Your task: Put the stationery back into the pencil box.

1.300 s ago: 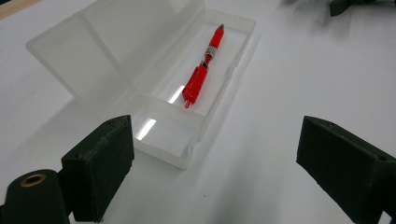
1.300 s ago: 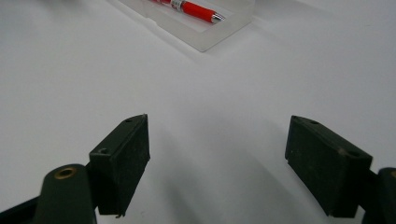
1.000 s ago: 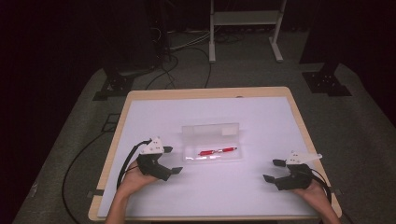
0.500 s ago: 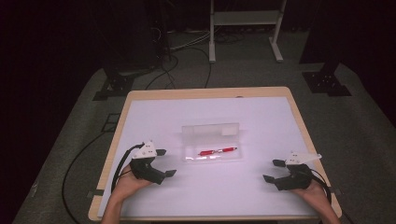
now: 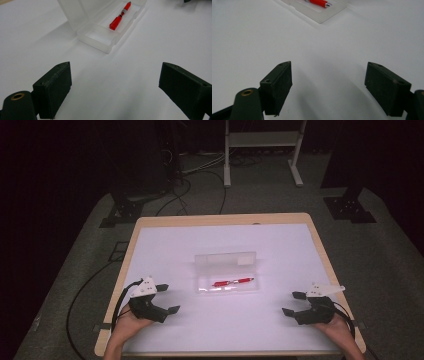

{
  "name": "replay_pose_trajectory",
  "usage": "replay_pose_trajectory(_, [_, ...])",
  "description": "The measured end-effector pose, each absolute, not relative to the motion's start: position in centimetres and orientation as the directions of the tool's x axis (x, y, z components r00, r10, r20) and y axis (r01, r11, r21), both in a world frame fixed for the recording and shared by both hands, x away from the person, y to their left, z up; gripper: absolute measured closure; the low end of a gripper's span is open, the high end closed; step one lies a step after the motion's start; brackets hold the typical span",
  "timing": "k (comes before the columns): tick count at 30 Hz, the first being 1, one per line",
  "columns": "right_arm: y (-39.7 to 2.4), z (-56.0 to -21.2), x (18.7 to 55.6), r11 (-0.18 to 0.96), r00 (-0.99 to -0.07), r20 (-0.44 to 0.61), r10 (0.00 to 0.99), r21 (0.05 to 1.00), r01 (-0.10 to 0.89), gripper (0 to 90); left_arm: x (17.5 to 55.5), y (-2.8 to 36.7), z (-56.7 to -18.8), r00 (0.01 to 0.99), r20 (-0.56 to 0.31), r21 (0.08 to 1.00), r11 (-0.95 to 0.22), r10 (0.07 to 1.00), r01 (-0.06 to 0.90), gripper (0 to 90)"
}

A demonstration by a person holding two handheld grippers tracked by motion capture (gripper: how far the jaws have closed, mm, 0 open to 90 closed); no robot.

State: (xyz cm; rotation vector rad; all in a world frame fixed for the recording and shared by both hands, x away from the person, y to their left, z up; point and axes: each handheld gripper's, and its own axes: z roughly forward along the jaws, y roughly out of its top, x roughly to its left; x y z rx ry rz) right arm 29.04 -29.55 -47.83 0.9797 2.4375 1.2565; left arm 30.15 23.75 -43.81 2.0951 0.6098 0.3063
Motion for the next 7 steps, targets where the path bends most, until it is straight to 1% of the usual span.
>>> replay_pose_trajectory(7, [-29.6,-47.9,29.0,0.410,-0.752,0.099,0.652,0.788,0.459,21.3,29.0,25.5,-43.6,0.825,-0.013,0.844,-0.436,0.564,0.311,10.4])
